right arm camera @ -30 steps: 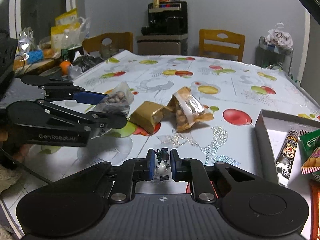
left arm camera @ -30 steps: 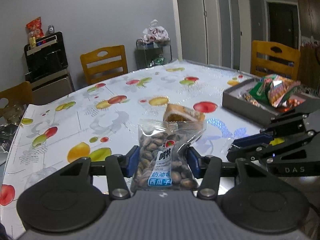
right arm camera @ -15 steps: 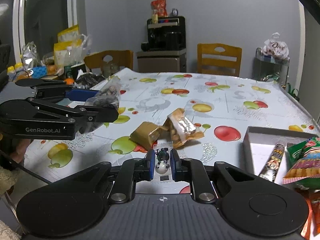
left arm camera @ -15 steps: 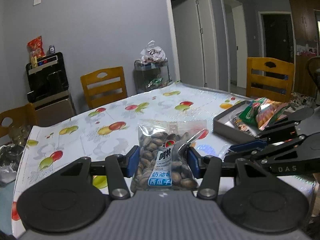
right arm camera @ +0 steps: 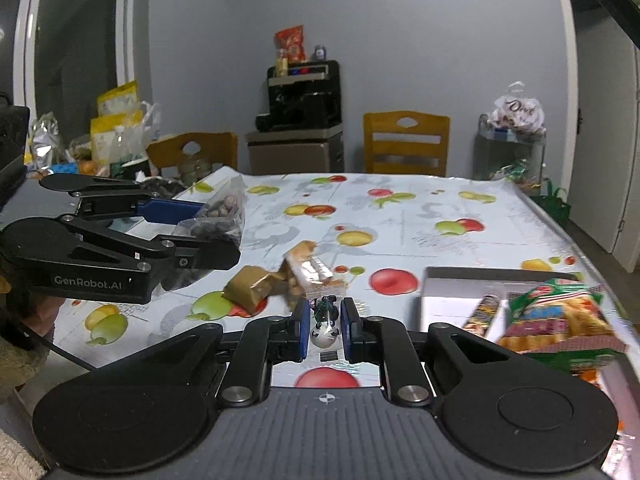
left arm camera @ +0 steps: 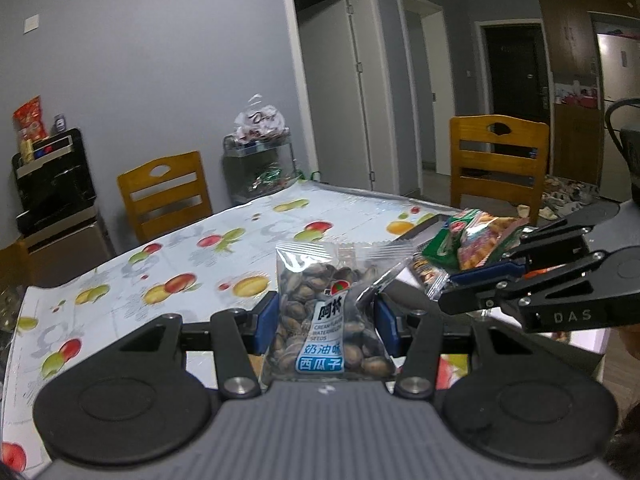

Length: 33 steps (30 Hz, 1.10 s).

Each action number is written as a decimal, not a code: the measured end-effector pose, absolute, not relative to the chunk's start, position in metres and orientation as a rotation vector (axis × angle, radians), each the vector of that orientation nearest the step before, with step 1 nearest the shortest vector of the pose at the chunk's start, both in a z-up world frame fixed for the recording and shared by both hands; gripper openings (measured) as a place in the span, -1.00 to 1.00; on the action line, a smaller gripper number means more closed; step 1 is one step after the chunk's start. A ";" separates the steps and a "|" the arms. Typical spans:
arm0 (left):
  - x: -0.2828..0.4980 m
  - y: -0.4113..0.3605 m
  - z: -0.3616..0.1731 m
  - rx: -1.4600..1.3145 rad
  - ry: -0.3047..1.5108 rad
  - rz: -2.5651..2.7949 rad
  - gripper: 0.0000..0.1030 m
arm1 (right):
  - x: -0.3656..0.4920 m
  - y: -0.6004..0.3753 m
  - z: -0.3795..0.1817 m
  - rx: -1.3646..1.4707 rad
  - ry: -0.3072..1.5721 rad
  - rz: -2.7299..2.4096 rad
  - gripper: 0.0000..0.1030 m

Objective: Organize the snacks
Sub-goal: 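Carry the seed bag with the left tool while the right tool carries the candy to the tray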

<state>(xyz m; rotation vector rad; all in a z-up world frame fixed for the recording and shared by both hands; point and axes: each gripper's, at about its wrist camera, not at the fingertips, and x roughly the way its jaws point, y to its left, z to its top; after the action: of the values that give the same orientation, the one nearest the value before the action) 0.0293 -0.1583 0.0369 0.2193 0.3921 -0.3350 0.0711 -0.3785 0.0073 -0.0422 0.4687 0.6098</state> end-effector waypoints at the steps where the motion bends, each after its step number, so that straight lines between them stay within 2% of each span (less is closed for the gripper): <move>1: 0.030 -0.163 0.038 0.224 0.391 -0.347 -0.05 | 0.070 -0.383 0.008 -0.039 0.465 0.603 -0.65; 10: 0.041 -0.212 0.040 0.248 0.388 -0.477 -0.05 | 0.058 -0.442 0.013 -0.014 0.440 0.477 -0.65; 21: 0.057 -0.286 0.031 0.273 0.447 -0.684 -0.05 | 0.059 -0.511 -0.011 0.031 0.500 0.296 -0.65; 33: 0.079 -0.344 0.000 0.340 0.575 -0.788 -0.05 | 0.066 -0.526 -0.033 0.051 0.578 0.272 -0.65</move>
<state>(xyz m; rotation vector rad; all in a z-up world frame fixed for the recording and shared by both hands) 0.0790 -0.3439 -0.0001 0.3397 0.5748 -0.7880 0.0661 -0.5257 -0.0331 0.0505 0.5780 0.2724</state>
